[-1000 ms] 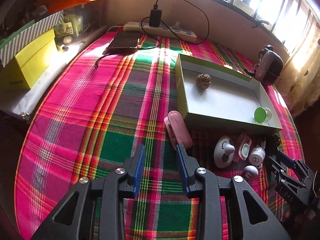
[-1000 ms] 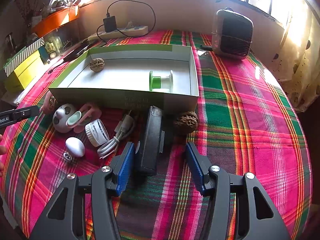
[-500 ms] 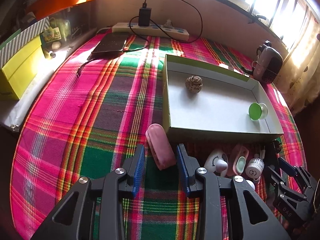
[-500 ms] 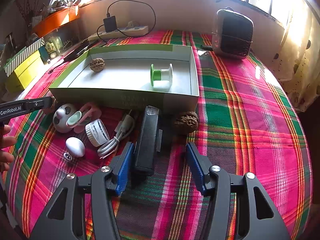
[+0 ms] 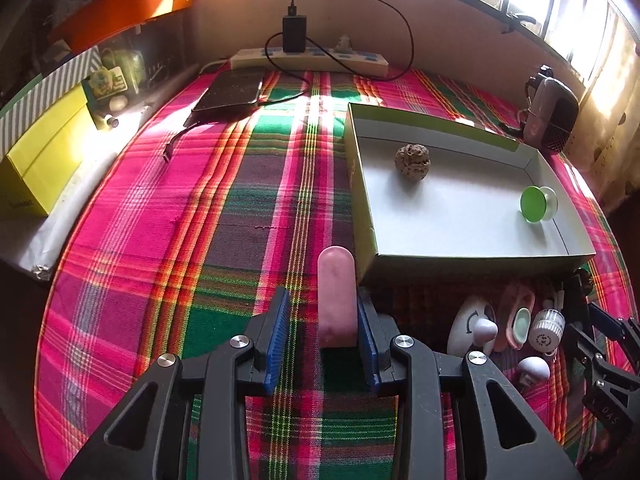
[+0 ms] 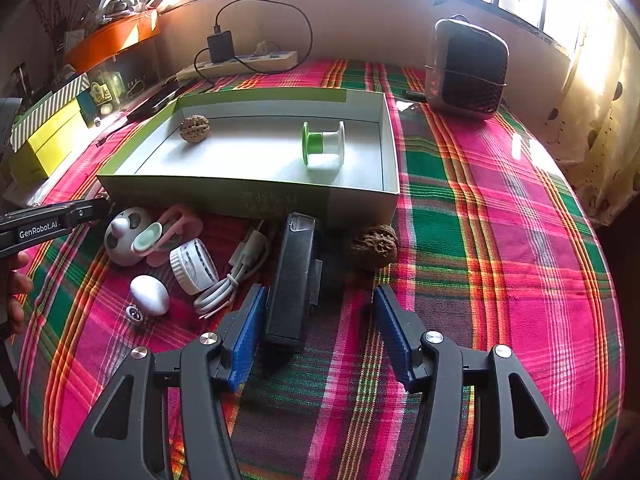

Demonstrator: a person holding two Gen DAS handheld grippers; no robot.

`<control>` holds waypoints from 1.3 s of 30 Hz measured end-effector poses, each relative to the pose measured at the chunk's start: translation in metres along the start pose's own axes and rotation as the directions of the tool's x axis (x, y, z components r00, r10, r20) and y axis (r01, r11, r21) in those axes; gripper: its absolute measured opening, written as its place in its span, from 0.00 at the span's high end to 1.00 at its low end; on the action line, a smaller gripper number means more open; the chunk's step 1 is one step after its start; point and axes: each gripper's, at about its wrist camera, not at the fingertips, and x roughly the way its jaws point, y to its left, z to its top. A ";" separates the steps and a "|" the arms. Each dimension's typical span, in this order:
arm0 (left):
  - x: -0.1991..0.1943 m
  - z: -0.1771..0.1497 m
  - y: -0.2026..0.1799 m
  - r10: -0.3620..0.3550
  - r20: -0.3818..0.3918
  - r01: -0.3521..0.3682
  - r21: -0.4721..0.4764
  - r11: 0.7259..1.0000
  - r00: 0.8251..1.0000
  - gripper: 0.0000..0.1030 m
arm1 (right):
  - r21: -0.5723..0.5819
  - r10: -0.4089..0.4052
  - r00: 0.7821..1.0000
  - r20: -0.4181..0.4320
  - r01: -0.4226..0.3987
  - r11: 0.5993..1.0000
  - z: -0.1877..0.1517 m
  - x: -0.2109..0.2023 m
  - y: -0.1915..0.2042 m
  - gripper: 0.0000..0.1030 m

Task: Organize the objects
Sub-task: 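Grasp the pink rectangular item with the left tool while the right tool grasps the black flashlight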

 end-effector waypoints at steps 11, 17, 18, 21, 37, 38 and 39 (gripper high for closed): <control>0.002 0.001 0.003 -0.002 0.027 0.002 0.003 1.000 1.000 0.70 | 0.001 -0.012 1.000 -0.001 0.012 1.000 0.003 0.002 0.002 0.46; 0.002 0.001 0.004 -0.005 0.035 0.005 0.004 1.000 0.999 0.71 | 0.012 -0.017 1.000 0.000 0.017 1.000 0.005 0.004 0.002 0.47; 0.002 0.001 0.004 -0.004 0.035 0.003 0.003 1.000 0.999 0.73 | 0.012 -0.017 1.000 0.001 0.017 1.000 0.006 0.004 0.002 0.49; 0.002 0.001 0.004 0.001 0.036 -0.001 0.004 1.000 0.999 0.76 | 0.006 -0.013 1.000 0.005 0.013 1.000 0.006 0.004 0.004 0.56; 0.000 0.002 0.008 0.004 0.037 -0.004 -0.012 1.000 0.999 0.85 | 0.011 -0.007 1.000 0.011 0.007 1.000 0.009 0.004 0.006 0.75; 0.000 0.002 0.008 0.005 0.037 -0.004 -0.012 1.000 0.999 0.85 | 0.011 -0.006 1.000 0.011 0.006 1.000 0.009 0.004 0.006 0.75; 0.000 0.002 0.008 0.004 0.038 -0.004 -0.012 1.000 0.999 0.85 | 0.013 -0.005 1.000 0.011 0.005 1.000 0.009 0.004 0.005 0.76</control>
